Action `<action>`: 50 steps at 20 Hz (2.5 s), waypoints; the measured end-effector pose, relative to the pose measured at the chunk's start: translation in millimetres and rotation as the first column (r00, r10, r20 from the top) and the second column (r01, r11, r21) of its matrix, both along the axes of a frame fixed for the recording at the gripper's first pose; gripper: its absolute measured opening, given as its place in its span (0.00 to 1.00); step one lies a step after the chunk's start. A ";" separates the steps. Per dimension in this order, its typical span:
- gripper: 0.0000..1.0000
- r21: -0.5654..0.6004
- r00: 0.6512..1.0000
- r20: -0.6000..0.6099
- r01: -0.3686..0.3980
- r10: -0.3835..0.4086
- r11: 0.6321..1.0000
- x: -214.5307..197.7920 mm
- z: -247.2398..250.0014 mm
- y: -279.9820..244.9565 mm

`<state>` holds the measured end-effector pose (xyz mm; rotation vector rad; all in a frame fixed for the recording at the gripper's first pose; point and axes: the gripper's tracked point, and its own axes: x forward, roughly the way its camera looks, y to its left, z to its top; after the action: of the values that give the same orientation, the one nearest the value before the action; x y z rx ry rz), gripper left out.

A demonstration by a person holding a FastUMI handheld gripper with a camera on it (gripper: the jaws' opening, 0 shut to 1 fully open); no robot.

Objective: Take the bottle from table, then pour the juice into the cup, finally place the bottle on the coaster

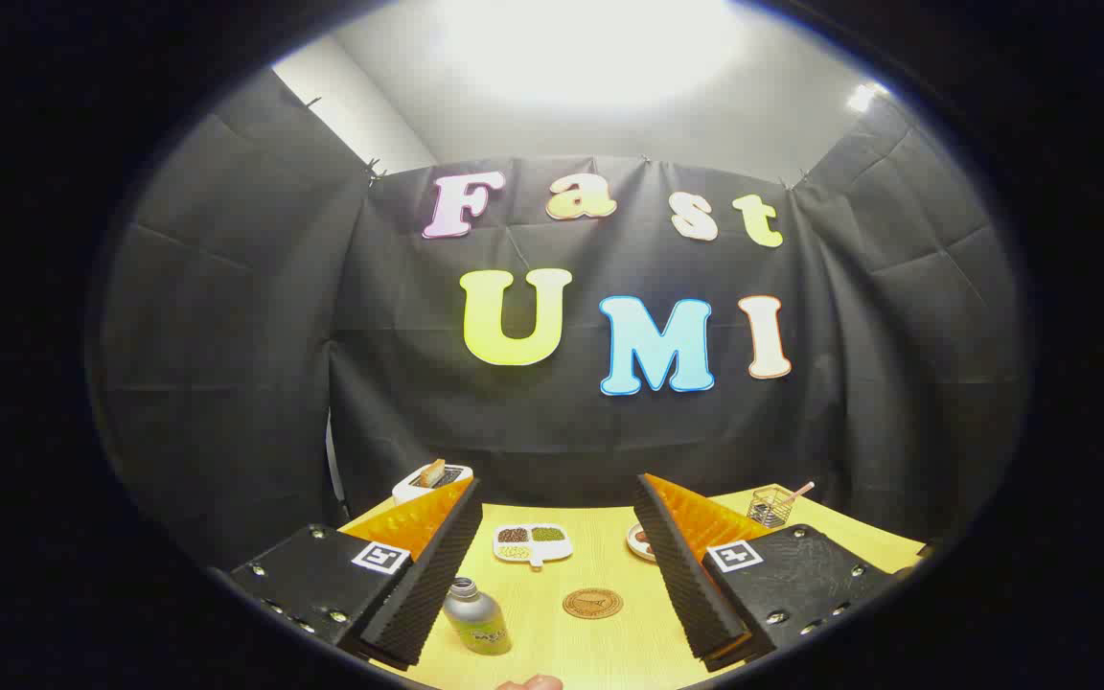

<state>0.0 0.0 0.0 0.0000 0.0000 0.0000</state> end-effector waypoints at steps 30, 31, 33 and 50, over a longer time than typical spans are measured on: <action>0.97 0.040 0.999 0.037 0.008 -0.009 0.999 8.9 -40.2 17.3; 0.97 0.046 0.999 0.037 -0.007 0.005 0.999 10.2 -42.4 23.8; 0.97 0.058 0.999 0.035 -0.036 0.034 0.998 12.6 -50.8 36.5; 0.98 0.042 0.986 -0.145 -0.082 0.087 0.996 45.3 -160.0 92.8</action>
<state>45.3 92.8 -160.0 0.0355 0.1468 0.0846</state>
